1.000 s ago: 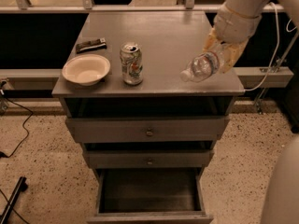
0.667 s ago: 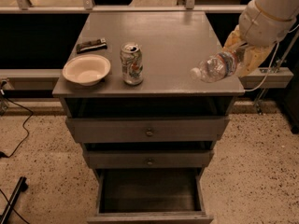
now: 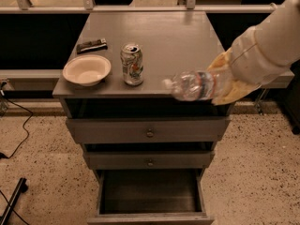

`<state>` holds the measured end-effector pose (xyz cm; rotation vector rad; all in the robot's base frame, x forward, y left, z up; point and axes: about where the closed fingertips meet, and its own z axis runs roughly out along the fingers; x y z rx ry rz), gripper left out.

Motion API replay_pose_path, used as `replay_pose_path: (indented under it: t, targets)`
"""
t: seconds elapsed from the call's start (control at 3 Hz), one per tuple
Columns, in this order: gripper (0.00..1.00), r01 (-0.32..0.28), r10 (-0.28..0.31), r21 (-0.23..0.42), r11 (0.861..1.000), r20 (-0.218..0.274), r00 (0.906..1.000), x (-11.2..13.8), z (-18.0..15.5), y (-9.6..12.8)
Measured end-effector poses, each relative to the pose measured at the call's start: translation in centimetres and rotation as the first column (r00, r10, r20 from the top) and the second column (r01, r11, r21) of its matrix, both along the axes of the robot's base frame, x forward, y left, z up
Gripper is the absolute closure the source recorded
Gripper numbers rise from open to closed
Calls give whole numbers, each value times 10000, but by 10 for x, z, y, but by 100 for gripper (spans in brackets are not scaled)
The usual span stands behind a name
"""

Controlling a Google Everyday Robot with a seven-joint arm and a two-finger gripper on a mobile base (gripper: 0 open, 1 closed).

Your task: Place water bottle into bottom drawer

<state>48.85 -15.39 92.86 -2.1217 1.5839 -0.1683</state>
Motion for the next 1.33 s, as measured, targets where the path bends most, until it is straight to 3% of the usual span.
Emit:
replay_pose_path:
  t: [0.33,0.67,1.0,1.33]
  targets:
    - [100,8,25,538,9986,-623,9981,-15,-41,18]
    - [100,533,-381,1931,9797,-814,9959,-4,-54,24]
    - [100,1731,-1096,3862,9060,-1809,9774,-6,-95,52]
    - [100,3175,-1586,4276,8464,-3668,9167,-34,-208,87]
